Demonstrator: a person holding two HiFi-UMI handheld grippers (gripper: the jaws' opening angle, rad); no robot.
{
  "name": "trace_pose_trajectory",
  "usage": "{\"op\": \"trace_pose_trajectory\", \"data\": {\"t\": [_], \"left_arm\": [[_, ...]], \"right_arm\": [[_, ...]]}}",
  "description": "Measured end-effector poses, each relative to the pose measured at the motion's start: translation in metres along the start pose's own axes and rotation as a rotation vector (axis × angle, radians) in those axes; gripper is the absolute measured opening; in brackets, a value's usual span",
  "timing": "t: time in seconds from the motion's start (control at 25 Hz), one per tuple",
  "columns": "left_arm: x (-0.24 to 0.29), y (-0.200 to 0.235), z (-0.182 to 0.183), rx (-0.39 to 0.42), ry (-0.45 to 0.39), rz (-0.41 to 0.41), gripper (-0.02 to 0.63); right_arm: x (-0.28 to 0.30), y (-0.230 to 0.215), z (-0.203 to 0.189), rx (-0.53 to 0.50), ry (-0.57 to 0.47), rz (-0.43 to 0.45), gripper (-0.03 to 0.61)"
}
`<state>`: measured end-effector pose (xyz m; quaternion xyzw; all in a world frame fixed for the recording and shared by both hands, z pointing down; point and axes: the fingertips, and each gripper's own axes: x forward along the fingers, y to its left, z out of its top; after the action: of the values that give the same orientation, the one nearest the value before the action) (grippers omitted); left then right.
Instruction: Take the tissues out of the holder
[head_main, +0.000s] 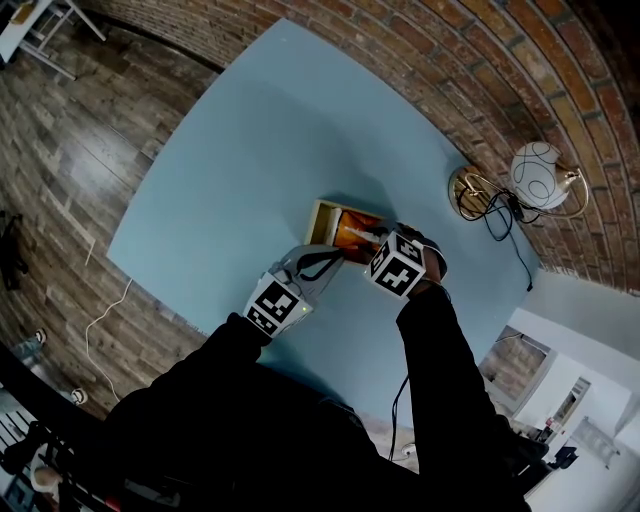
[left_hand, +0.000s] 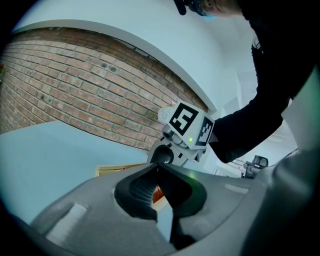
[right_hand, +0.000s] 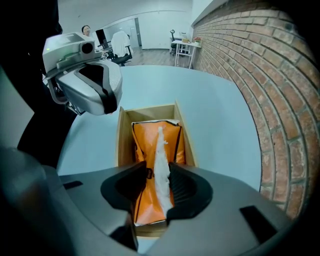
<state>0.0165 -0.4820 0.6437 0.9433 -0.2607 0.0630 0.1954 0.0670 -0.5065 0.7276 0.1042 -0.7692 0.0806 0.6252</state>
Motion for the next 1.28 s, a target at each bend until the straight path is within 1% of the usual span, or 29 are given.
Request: {"op": "trace_pose_trajectory", "data": {"t": [0.64, 1.28], "left_arm": [[-0.007, -0.005, 0.010, 0.014, -0.016, 0.006, 0.009], [-0.029, -0.020, 0.026, 0.055, -0.036, 0.020, 0.009]], "right_arm": [[-0.024, 0.003, 0.008, -0.014, 0.004, -0.017, 0.138], [-0.065, 0.005, 0.016, -0.036, 0.010, -0.073, 0.138]]}}
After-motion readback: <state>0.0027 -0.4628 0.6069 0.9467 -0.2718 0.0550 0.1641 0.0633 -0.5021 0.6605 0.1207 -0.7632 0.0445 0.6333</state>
